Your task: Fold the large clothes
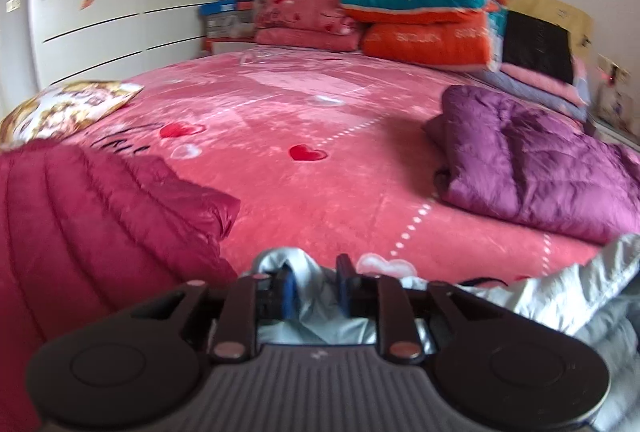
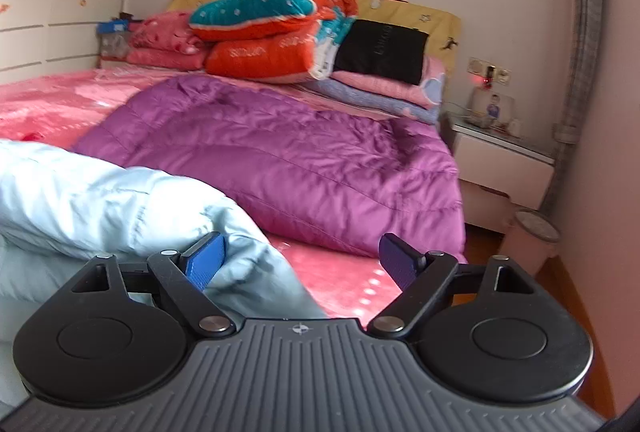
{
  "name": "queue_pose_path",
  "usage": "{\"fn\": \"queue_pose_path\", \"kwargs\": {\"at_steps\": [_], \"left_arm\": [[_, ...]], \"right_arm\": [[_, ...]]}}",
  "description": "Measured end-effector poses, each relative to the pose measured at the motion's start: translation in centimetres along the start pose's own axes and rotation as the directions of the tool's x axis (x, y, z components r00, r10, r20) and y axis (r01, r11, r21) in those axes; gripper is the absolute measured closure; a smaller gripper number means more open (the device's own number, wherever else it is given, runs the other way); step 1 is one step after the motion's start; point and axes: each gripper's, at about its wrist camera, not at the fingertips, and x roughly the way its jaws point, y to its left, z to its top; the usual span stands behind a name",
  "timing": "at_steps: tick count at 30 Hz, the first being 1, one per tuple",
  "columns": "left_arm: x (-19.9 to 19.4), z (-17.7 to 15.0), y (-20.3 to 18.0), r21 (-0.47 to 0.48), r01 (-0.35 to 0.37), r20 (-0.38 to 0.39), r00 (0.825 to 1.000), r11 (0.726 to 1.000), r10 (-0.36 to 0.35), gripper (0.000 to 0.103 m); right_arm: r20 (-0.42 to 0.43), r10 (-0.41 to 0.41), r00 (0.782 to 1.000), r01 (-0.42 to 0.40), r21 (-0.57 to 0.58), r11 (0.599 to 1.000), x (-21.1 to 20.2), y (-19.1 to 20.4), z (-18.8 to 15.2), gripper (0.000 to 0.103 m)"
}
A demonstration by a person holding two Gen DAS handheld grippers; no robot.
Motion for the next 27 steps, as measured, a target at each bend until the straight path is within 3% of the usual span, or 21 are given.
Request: {"fn": "queue_pose_path", "kwargs": {"at_steps": [5, 7, 8, 15, 22, 27], "left_arm": [[-3.4, 1.2, 0.1, 0.104, 0.055, 0.001, 0.998, 0.993, -0.055, 0.052], [-4.7, 1.6, 0.3, 0.14, 0.024, 0.026, 0.999, 0.99, -0.027, 0.02], [-5.3, 1.9, 0.6, 0.151, -0.003, 0.047, 0.999, 0.989, -0.004, 0.017], [-9.8, 2.3, 3.4, 0.056, -0.039, 0.097, 0.995, 0.998, 0.034, 0.017], [-16.0, -3.8, 4.9, -0.038, -0.054, 0.053, 0.997, 0.998, 0.056, 0.018], [-20.2, -9.4, 5.0, -0.074, -0.021, -0.005, 1.0, 0.997, 0.021, 0.018]], "right_arm": [[-0.03, -0.054, 0.998, 0.055, 0.042, 0.998, 0.1, -2.1, 0.7, 0.0], [-0.04, -0.077, 0.996, 0.079, 0.062, 0.995, -0.1, -3.0, 1.3, 0.0], [-0.041, -0.097, 0.994, 0.1, 0.07, 0.993, -0.2, -3.4, 1.6, 0.0], [-0.026, -0.083, 0.996, 0.086, 0.137, 0.987, -3.4, -5.4, 1.5, 0.0], [-0.001, 0.043, 0.999, -0.042, 0.218, 0.975, -9.2, -5.2, -1.9, 0.0], [-0.027, 0.17, 0.985, -0.158, 0.245, 0.957, -12.4, -4.3, -4.1, 0.0]]}}
